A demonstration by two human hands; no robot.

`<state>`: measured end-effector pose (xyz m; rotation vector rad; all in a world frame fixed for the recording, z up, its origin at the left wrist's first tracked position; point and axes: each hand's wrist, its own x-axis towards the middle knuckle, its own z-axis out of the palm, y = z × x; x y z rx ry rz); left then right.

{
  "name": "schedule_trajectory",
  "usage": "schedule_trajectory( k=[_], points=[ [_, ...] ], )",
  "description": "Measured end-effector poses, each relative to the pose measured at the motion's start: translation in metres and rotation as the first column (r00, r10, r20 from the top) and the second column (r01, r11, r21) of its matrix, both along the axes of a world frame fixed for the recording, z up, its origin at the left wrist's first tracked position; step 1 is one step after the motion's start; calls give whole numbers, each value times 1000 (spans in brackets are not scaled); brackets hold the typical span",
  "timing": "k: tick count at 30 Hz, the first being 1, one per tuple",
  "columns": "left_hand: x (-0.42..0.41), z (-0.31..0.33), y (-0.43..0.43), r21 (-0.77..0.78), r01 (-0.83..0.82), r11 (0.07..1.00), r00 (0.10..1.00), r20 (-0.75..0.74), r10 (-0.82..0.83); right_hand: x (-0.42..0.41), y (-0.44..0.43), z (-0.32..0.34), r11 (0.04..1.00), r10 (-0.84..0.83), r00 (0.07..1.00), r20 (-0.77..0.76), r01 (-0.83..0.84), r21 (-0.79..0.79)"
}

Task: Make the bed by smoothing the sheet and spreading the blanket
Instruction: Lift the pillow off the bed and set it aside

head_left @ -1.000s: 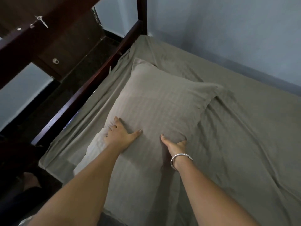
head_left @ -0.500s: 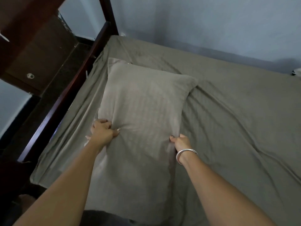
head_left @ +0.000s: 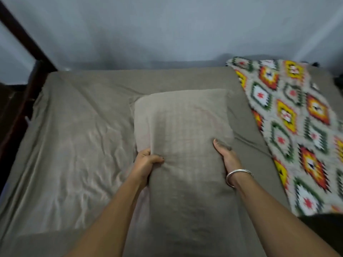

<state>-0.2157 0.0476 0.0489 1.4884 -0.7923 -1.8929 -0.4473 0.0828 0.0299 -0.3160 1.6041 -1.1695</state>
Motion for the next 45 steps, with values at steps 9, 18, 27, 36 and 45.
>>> schedule_trajectory(
  k=[9,18,27,36,45],
  points=[
    [-185,52,114,-46,442,896,896,-8,-443,-151,217,62,860,-509,860,-12,509,-19],
    [-376,76,270,-145,812,566,580,81,-811,-225,455,102,397,-914,405,41,910,-121],
    [-529,102,460,-330,937,-117,-11,304,-953,-241,650,106,-274,-962,-271,40,949,-159],
    [-651,113,655,-478,553,-682,-321,633,-705,-249,764,91,-718,-684,-728,53,658,-225],
    [-695,99,815,-449,209,-869,-710,542,-451,-264,847,51,-912,-359,-924,-130,377,-161]
  ],
)
